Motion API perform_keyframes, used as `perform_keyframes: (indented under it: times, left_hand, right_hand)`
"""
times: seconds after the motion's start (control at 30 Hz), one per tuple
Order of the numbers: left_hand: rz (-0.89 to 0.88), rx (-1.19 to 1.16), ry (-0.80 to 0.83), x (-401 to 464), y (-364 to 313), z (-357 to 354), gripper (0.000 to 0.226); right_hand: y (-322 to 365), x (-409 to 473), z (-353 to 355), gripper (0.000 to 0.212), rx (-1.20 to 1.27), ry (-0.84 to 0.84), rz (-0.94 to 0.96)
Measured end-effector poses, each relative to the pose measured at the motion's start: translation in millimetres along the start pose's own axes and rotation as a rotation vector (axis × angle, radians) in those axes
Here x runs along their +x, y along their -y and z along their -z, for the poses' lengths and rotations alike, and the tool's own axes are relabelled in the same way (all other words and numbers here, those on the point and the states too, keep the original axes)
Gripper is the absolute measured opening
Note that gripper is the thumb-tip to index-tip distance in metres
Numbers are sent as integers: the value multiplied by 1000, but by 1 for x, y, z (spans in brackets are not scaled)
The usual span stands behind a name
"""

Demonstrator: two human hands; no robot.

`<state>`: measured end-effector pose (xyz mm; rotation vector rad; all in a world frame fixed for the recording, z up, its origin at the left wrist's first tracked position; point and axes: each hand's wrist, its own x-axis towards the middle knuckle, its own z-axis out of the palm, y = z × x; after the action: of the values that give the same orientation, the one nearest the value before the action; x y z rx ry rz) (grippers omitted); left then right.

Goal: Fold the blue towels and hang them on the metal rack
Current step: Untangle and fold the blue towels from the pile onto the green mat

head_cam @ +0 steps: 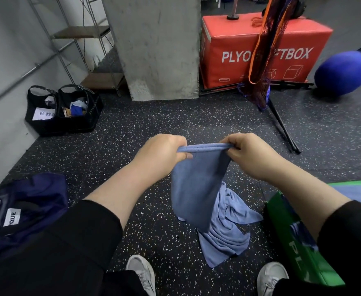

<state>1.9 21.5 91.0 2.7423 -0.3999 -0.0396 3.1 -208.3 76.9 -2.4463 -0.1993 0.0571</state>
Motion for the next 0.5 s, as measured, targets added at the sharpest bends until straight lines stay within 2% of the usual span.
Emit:
perform_keyframes:
  times: [0.2, 0.37, 0.5]
  left_hand:
    - [16, -18, 1, -1, 2, 0, 38]
    - [28, -104, -14, -3, -6, -4, 13]
    - [65, -94, 10, -1, -14, -10, 32]
  right_hand:
    - [5, -2, -2, 23, 27, -35, 37]
    - [14, -5, -3, 21, 75, -78, 57]
    - [20, -6, -4, 21, 80, -84, 76]
